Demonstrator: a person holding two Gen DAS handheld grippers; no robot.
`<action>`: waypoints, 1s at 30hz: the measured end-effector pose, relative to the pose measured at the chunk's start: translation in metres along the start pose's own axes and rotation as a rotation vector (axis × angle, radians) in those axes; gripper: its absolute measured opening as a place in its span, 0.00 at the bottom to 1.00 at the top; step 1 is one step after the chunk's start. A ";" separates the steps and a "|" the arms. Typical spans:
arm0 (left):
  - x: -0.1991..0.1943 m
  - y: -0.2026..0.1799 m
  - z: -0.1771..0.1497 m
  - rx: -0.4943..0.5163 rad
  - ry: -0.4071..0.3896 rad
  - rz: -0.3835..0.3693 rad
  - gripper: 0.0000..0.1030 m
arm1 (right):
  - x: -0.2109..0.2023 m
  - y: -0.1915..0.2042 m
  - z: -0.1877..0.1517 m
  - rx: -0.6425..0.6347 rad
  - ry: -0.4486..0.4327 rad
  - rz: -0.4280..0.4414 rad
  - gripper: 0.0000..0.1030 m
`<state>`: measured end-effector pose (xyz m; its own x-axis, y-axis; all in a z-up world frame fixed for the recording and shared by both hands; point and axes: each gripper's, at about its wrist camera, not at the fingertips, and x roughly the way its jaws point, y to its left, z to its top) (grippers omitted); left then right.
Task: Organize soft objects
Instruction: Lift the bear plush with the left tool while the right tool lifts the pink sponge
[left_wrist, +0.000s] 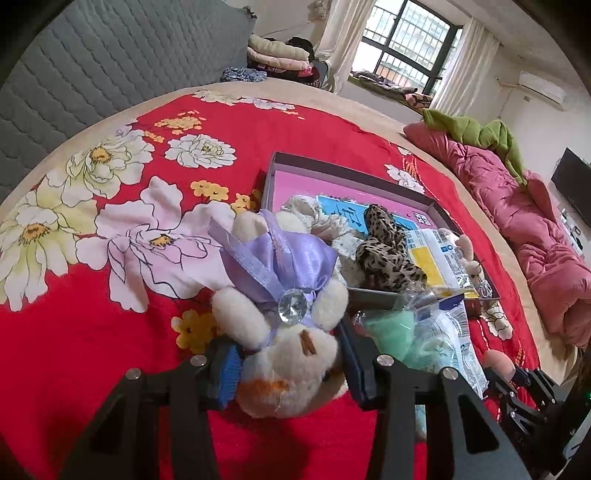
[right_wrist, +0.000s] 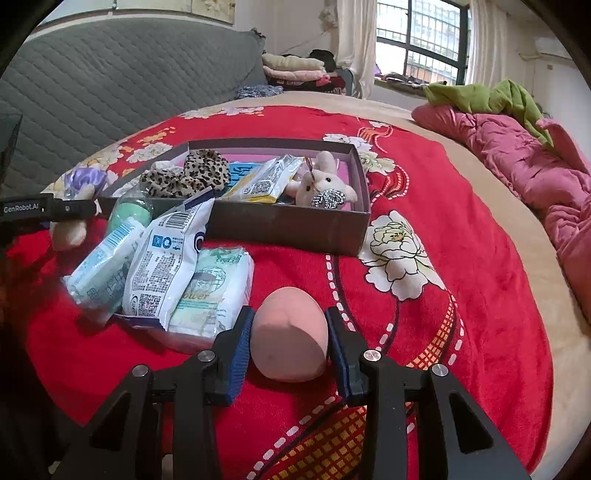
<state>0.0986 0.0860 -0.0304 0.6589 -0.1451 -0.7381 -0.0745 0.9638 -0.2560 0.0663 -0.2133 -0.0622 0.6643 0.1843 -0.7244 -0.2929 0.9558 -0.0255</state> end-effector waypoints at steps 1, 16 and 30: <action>-0.001 -0.001 0.000 0.002 -0.003 -0.002 0.45 | 0.000 0.000 0.000 -0.001 -0.001 0.002 0.38; -0.019 -0.005 0.009 0.020 -0.064 -0.025 0.45 | -0.018 -0.001 0.013 0.032 -0.058 0.019 0.37; -0.023 -0.015 0.015 0.050 -0.089 -0.047 0.45 | -0.032 0.003 0.035 0.059 -0.120 0.038 0.37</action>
<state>0.0957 0.0779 -0.0001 0.7245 -0.1720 -0.6674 -0.0061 0.9667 -0.2558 0.0687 -0.2079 -0.0151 0.7319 0.2428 -0.6366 -0.2807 0.9588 0.0430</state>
